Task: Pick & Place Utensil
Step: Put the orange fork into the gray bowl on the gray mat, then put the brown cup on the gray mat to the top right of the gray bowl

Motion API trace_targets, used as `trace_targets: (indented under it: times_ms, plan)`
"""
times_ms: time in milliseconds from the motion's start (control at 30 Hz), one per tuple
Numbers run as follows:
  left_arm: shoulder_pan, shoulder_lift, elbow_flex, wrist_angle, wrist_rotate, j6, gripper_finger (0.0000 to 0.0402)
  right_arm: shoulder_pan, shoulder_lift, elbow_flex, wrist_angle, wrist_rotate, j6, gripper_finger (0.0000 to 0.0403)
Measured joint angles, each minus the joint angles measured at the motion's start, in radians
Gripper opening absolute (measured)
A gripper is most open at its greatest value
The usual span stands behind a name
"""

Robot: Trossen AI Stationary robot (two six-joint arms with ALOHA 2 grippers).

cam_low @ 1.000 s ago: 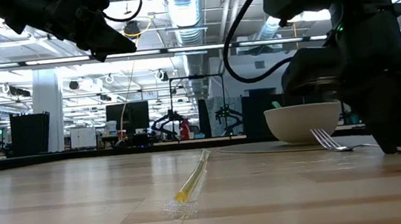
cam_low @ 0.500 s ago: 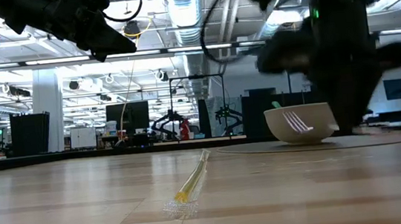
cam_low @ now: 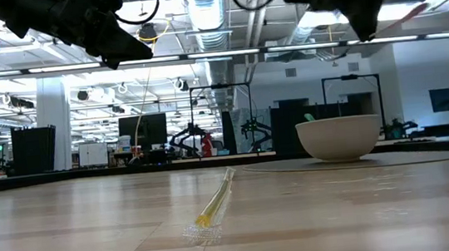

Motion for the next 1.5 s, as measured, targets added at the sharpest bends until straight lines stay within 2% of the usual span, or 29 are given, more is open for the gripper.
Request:
trace_targets:
  times_ms: [167, 367, 567, 800, 1033, 1367, 1500]
  plan:
    - [0.000, 0.000, 0.000, 0.000, 0.000, 0.000, 0.0076, -0.165, 0.021, -0.007, -0.006, -0.159, -0.198, 0.0001]
    - [0.000, 0.000, 0.000, 0.000, 0.000, 0.000, 0.0076, -0.326, 0.109, -0.006, -0.006, -0.211, -0.375, 0.0002]
    - [0.000, 0.000, 0.000, 0.000, 0.000, 0.000, 0.0076, -0.410, 0.219, -0.006, -0.006, -0.223, -0.518, 0.0001]
    - [0.000, 0.000, 0.000, 0.000, 0.000, 0.000, 0.0076, -0.443, 0.315, -0.006, -0.007, -0.241, -0.635, 0.0001]
    - [0.000, 0.000, 0.000, 0.000, 0.000, 0.000, 0.0076, -0.443, 0.342, 0.001, -0.005, -0.231, -0.667, 0.0004]
    - [0.000, 0.000, 0.000, -0.006, 0.000, 0.000, 0.0076, -0.442, 0.325, 0.002, -0.013, -0.208, -0.632, 0.0075]
    - [0.000, 0.000, 0.000, -0.008, 0.000, 0.000, 0.0076, -0.435, 0.325, 0.020, -0.054, -0.194, -0.623, 0.0088]
